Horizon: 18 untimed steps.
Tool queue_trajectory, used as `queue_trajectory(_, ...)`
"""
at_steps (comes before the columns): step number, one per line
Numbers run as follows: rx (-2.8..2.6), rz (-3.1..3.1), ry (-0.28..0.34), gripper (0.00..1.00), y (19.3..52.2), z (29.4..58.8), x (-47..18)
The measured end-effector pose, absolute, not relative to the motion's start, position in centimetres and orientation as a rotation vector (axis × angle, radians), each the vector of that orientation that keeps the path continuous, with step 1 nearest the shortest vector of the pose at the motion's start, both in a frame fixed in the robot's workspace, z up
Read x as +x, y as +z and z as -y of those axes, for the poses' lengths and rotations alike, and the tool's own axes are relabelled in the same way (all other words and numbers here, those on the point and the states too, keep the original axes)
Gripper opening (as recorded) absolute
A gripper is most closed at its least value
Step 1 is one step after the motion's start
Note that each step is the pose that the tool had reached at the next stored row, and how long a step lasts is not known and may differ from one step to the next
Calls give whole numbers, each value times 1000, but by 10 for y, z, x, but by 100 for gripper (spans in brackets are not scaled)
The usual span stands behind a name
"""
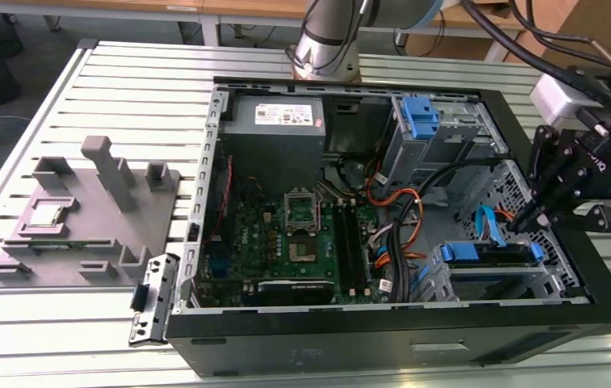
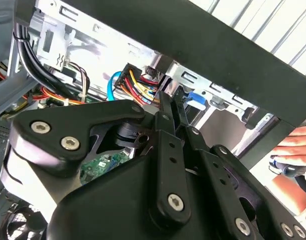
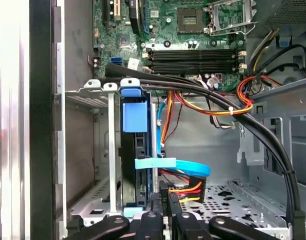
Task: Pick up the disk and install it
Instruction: 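Insert the second disk wire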
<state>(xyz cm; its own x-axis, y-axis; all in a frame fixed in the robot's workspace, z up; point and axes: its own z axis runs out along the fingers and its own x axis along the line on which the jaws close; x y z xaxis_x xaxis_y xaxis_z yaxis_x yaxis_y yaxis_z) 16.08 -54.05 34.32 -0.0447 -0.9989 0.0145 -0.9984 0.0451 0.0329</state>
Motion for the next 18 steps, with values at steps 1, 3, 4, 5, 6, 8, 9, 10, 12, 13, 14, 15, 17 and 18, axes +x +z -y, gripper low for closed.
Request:
queue_trajectory(1,2149,2247,-20,16,343,541,160)
queue_trajectory(3,2152,2250,-14,16,343,544,160)
queue_trajectory(4,2154,2251,-10,16,343,545,159)
queue_trajectory(5,2156,2252,-7,16,343,546,158)
queue_trajectory(6,2158,2253,-4,16,343,547,157)
queue_trajectory(8,2163,2254,2,16,343,548,155)
queue_trajectory(9,2167,2253,5,16,342,548,154)
queue_trajectory(10,2171,2251,8,16,342,549,154)
queue_trajectory(12,2185,2243,12,16,341,549,154)
queue_trajectory(13,2194,2235,14,16,341,550,154)
queue_trajectory(14,2203,2228,16,16,341,550,154)
queue_trajectory(15,2210,2222,18,16,341,550,154)
queue_trajectory(17,2222,2214,22,16,341,551,153)
queue_trajectory(18,2228,2210,24,16,341,551,153)
